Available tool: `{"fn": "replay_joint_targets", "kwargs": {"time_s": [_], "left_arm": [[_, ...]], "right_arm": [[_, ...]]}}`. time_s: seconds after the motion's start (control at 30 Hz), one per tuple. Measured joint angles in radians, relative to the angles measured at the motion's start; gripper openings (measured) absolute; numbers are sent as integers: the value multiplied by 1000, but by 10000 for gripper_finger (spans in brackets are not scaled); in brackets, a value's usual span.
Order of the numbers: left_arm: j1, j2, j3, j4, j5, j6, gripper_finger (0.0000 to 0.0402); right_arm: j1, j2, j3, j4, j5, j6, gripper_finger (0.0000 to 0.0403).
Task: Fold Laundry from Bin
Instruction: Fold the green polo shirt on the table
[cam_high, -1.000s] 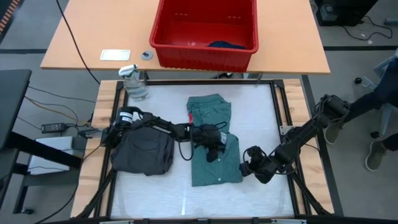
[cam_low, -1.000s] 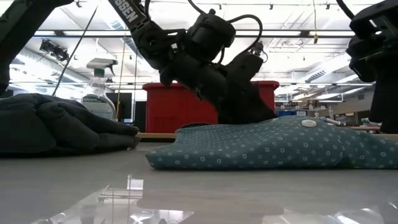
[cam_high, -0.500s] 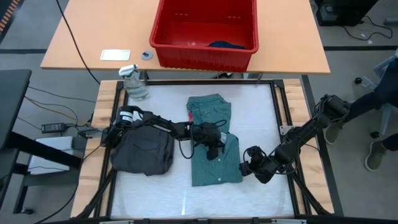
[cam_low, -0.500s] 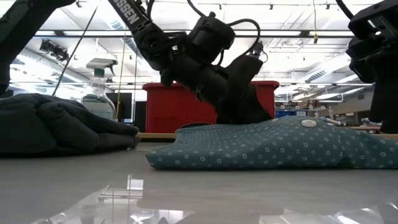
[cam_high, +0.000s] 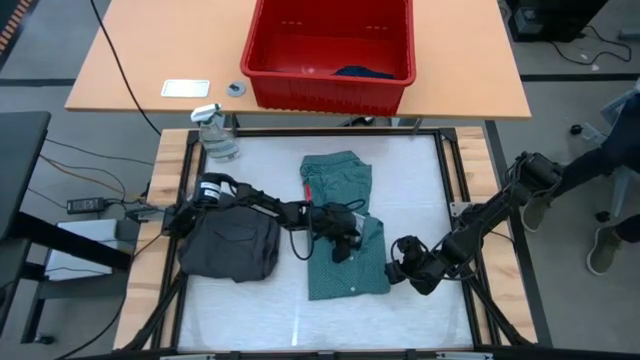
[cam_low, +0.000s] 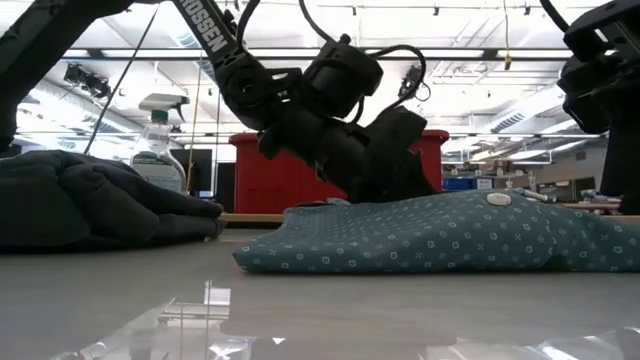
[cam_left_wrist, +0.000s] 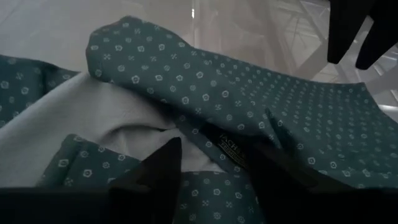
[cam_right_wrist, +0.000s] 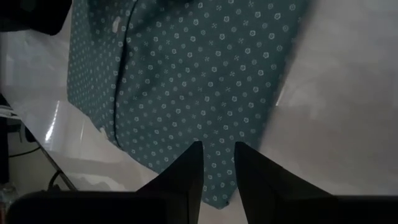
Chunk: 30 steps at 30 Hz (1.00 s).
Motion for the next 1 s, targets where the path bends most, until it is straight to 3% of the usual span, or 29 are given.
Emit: {"fn": "replay_joint_targets", "kwargs": {"time_s": [0.37, 0.73, 0.87, 1.0], "left_arm": [[1, -5, 0, 11, 1, 0, 13], [8, -70, 0, 41, 10, -28, 28], [8, -119, 0, -83, -4, -88, 26], [5, -186, -1, -264, -136, -182, 9]], "right_arm": [[1, 0, 0, 0, 0, -3, 100], [3, 0, 1, -2, 0, -20, 100], [3, 0, 1, -11, -12, -16, 100], [3, 20, 0, -61, -59, 55, 100]]}}
